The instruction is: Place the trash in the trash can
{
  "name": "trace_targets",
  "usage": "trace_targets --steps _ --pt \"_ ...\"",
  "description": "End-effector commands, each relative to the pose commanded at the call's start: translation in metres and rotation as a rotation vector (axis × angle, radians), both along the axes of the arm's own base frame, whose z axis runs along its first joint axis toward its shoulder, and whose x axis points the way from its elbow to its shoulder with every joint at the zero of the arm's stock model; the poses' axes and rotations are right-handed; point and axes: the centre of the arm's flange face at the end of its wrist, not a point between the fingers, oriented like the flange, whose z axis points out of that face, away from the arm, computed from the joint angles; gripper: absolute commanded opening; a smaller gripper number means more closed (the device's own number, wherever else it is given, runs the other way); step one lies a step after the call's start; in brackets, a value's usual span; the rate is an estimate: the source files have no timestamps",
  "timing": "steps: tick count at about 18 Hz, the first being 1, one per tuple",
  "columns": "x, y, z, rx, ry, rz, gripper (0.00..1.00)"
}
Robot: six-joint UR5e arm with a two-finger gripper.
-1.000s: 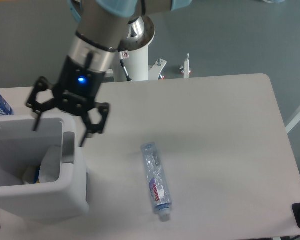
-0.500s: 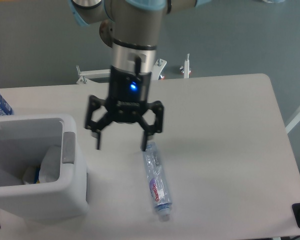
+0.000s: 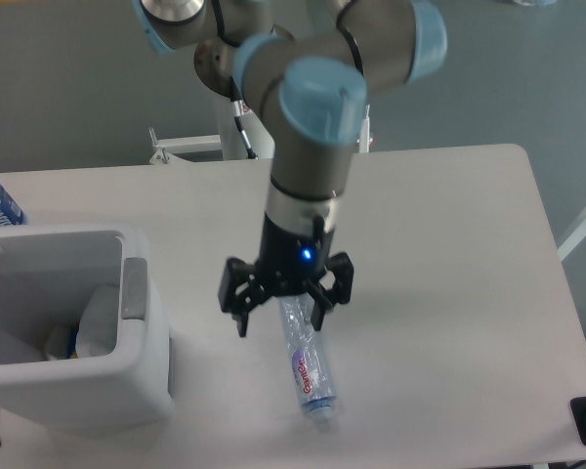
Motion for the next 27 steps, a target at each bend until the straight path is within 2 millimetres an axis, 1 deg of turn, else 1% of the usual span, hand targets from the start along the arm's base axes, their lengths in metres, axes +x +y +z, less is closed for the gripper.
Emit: trace_targets --steps 1,2,4,6,8,12,15,17,18,19,23,24,27 --pt "-0.004 0.001 -0.015 -0.027 0.001 -0.008 1.0" --pt "-0.011 0.001 -0.026 -0.058 0.018 -0.017 1.0" --pt "-0.02 0.001 -0.044 -0.112 0.042 -0.026 1.0" --pt "-0.023 0.001 -0.061 -0.141 0.04 -0.04 1.0" --pt "-0.024 0.0 -0.067 -0.163 0.047 -0.037 1.0" --pt "-0.031 0.001 -0.096 -0.223 0.051 -0.036 1.0" --pt "-0.034 0.001 -0.109 -0.25 0.053 -0.046 1.0" --pt "-0.032 0.001 -0.115 -0.273 0.062 -0.057 1.0" --pt "-0.03 0.001 -0.123 -0.288 0.059 -0.068 1.0" --pt "-0.029 0.001 -0.127 -0.302 0.065 -0.073 1.0" --pt "-0.012 0.008 -0.135 -0.319 0.065 -0.102 1.0" --pt "-0.004 0.01 -0.139 -0.323 0.063 -0.115 1.0" --pt "0.0 0.01 -0.144 -0.331 0.06 -0.134 1.0"
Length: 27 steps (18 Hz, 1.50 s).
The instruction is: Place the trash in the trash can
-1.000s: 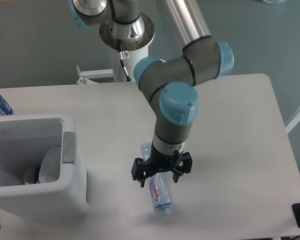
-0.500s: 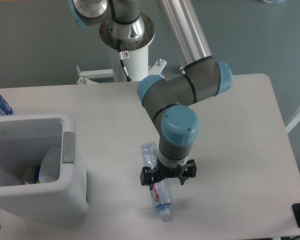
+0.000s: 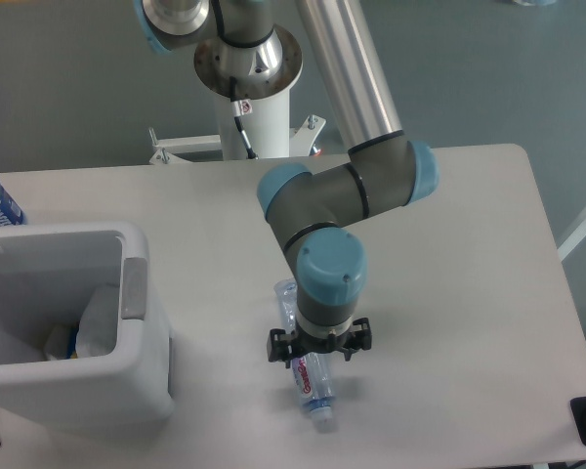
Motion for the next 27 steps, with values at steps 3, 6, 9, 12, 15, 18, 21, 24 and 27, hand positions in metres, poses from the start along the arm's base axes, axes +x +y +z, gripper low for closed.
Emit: trace_targets --steps 3,6,9,12,15,18,21,24,27 --pt "-0.002 -0.001 -0.008 -0.032 0.019 -0.022 1.0" --pt "-0.003 -0.003 -0.011 -0.054 0.032 -0.033 1.0" --pt "-0.004 -0.003 -0.013 -0.064 0.038 -0.045 1.0" --pt "-0.004 -0.004 -0.019 -0.077 0.036 -0.045 1.0" --pt "0.002 -0.002 -0.025 -0.1 0.044 -0.056 1.0" --pt "0.003 -0.001 -0.025 -0.098 0.046 -0.057 1.0" --pt "0.004 0.0 -0.031 -0.107 0.041 -0.059 1.0" --pt "0.009 0.0 -0.034 -0.135 0.059 -0.072 0.99" --pt "0.008 0.0 -0.034 -0.136 0.062 -0.071 0.92"
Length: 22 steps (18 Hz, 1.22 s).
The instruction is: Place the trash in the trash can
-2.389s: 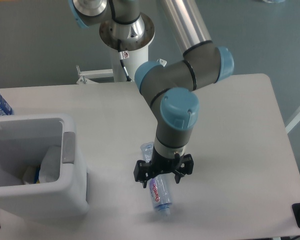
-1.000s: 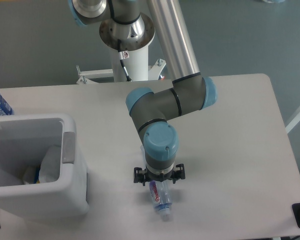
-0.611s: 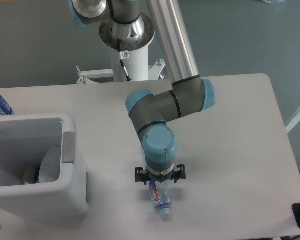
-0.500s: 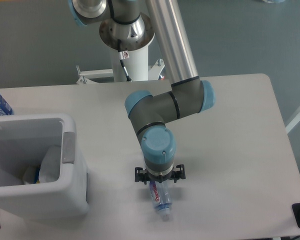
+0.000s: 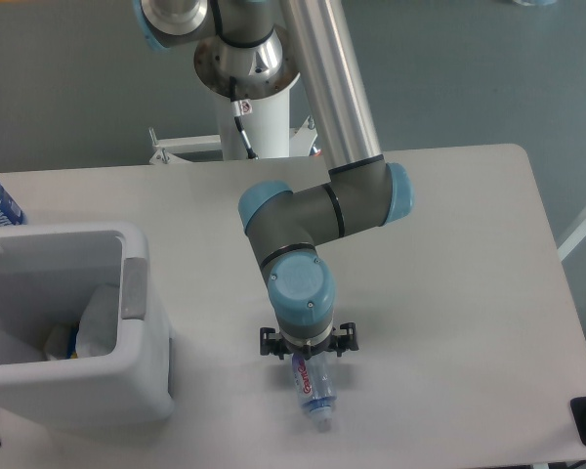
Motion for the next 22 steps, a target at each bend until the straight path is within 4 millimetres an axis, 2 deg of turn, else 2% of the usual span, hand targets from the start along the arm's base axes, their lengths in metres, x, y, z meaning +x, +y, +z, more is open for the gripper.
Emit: trace_targets --steps 3,9,11,22 --pt "-0.0002 -0.0004 -0.0001 -0.004 0.002 0.0 0.85" --pt "0.0006 0.0 -0.0001 -0.005 0.003 -0.002 0.8" --pt "0.0006 0.0 -0.0001 -0.005 0.004 0.0 0.75" --pt "0.0009 -0.0003 0.0003 -0.005 0.004 0.0 0.67"
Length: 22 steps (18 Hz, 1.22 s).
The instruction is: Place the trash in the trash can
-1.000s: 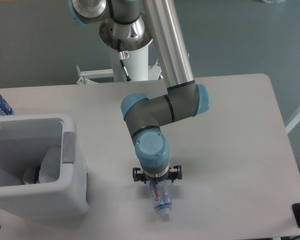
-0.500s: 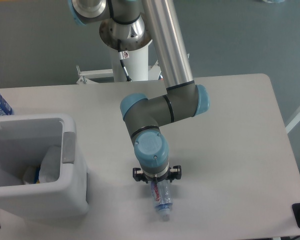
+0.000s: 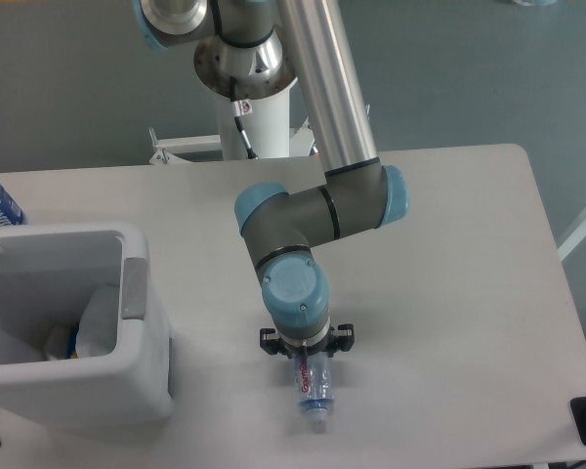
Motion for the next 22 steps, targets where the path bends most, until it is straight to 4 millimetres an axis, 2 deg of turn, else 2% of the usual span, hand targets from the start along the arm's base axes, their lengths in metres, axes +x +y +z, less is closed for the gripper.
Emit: trace_targets --steps 18,22 --pt "-0.001 0.001 0.007 0.011 0.008 -0.003 0.62" --pt "-0.002 0.002 0.015 0.025 0.012 -0.009 0.62"
